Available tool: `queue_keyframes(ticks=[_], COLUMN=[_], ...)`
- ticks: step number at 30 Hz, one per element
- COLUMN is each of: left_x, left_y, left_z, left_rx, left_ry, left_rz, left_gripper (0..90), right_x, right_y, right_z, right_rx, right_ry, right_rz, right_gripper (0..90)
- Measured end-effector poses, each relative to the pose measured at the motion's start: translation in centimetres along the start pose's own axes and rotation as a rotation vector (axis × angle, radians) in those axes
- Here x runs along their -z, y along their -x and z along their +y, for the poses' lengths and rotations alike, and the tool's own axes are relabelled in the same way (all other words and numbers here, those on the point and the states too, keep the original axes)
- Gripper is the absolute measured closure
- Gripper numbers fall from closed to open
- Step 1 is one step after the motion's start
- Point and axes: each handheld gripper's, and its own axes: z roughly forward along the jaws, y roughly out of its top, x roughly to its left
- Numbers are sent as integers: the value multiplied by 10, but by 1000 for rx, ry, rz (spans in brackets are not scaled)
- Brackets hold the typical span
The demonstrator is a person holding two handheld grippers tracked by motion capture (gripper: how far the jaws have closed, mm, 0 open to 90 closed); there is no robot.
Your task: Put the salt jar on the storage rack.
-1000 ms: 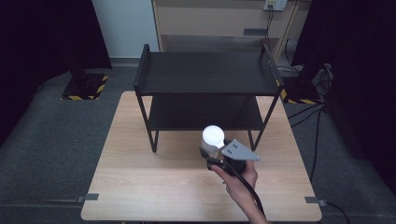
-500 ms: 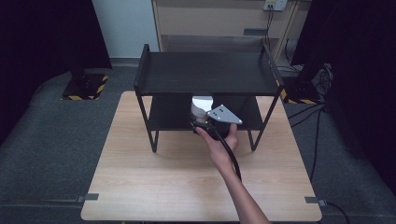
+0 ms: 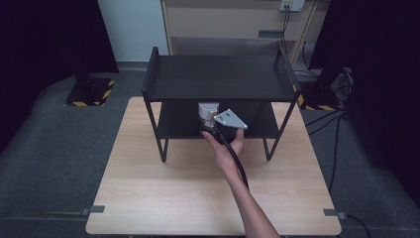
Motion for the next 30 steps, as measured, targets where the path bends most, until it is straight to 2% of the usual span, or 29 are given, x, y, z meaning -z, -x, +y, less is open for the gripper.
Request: queue_keyframes(ticks=[5, 10, 12, 16, 18, 21, 27, 30], left_x=[1, 0, 1, 2, 3, 3, 4, 4], left_y=[2, 2, 2, 2, 1, 1, 1, 2], left_z=[1, 0, 0, 0, -1, -1, -1, 0], left_rx=[-6, -8, -6, -2, 2, 2, 1, -1], left_ry=[2, 6, 9, 6, 8, 12, 14, 12], left_rz=[-6, -3, 0, 8, 10, 10, 8, 6], left_gripper=[61, 62, 63, 66, 66, 67, 66, 66], right_x=[0, 0, -1, 7, 15, 33, 81, 106], right_y=[-1, 0, 3, 3, 4, 6, 9, 13], right_z=[-4, -1, 0, -8, -12, -17, -26, -29], right_rx=[1, -2, -1, 3, 0, 15, 51, 43], right_ry=[15, 2, -18, -2, 19, 19, 29, 31], right_rz=[-4, -1, 14, 16, 18, 35, 39, 51], right_gripper=[309, 297, 197, 124, 118, 103, 82, 81])
